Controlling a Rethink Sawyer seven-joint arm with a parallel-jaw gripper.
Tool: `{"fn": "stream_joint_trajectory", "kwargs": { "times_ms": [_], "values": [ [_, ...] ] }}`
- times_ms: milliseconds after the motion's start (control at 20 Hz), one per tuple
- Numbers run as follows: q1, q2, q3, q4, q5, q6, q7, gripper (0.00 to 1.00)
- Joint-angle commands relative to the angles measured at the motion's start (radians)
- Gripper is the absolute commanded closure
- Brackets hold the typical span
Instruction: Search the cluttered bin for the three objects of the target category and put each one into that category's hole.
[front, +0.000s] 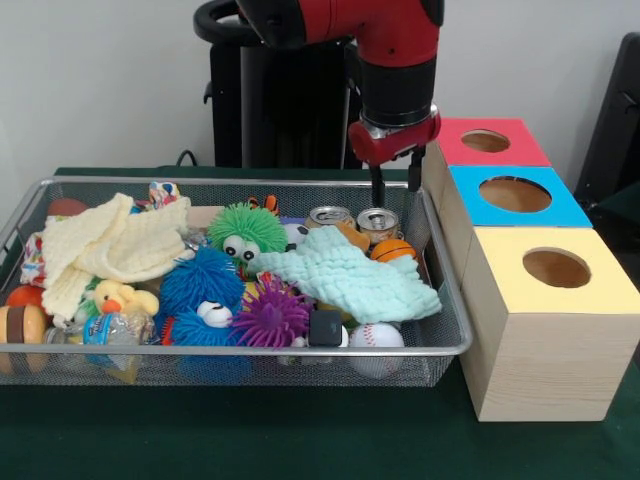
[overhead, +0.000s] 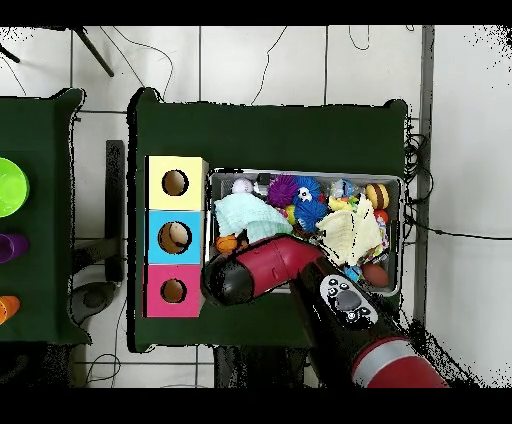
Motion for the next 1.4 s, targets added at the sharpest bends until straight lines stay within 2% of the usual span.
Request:
{"fn": "stream_joint_trajectory", "kwargs": {
  "times_ms": [50,500,1400],
  "values": [
    [-0.014,0.066,0.08,-0.166,-0.038,0.136,-0.175,0.0],
    [-0.035,0.103,0.095,-0.199,-0.065,0.139,-0.215,0.0],
    [-0.067,0.129,0.098,-0.202,-0.114,0.138,-0.249,0.0]
  ]
}}
